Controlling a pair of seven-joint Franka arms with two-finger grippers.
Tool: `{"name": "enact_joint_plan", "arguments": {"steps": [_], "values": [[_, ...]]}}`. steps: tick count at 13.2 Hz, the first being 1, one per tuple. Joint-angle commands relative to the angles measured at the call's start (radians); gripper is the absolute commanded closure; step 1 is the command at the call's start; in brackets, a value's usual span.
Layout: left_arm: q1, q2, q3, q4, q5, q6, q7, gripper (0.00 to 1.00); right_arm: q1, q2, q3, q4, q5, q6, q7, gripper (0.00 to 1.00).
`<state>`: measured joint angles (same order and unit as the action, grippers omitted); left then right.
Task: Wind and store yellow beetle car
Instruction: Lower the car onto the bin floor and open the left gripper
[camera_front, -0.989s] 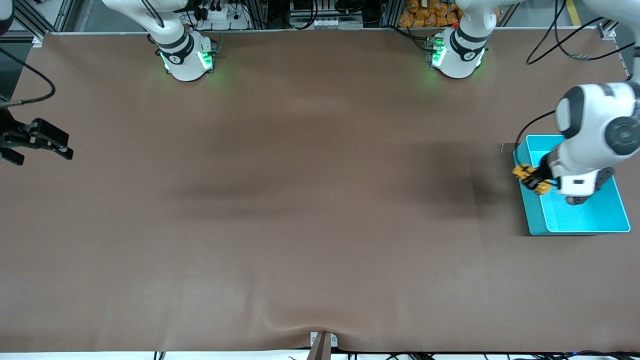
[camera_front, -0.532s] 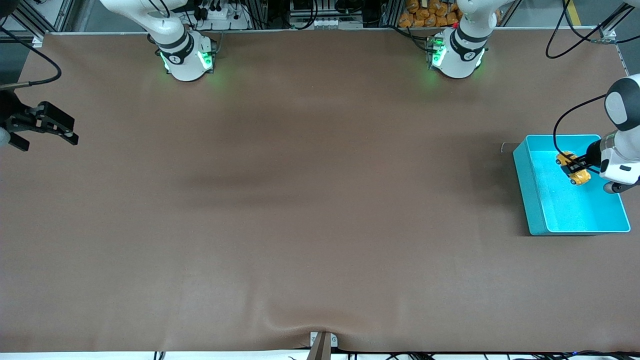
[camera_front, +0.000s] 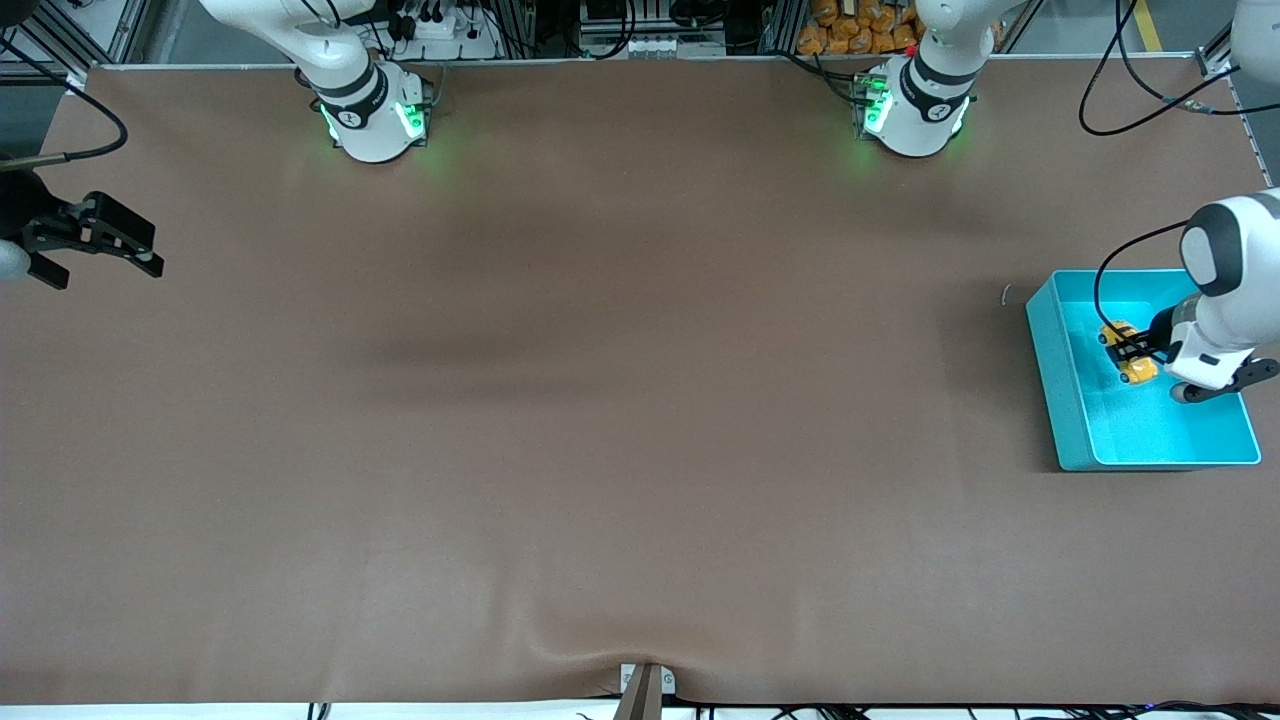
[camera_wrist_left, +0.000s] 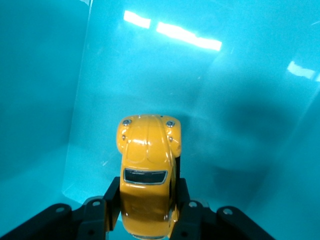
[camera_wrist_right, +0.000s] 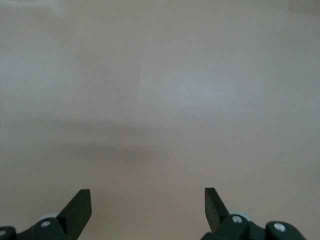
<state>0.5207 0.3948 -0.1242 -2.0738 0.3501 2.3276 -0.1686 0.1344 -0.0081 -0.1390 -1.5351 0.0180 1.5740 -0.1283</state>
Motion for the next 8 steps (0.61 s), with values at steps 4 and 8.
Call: {"name": "enact_joint_plan", "arguments": {"steps": [4, 8], "values": [[0.033, 0.065, -0.011, 0.018, 0.044, 0.056, 0.014, 1.00, -0.004, -0.032, -0.007, -0.036, 0.022, 0.009, 0.015, 0.00], [0.039, 0.097, -0.011, 0.035, 0.062, 0.061, 0.014, 1.00, -0.010, -0.023, -0.010, -0.034, 0.022, 0.012, 0.013, 0.00]]}}
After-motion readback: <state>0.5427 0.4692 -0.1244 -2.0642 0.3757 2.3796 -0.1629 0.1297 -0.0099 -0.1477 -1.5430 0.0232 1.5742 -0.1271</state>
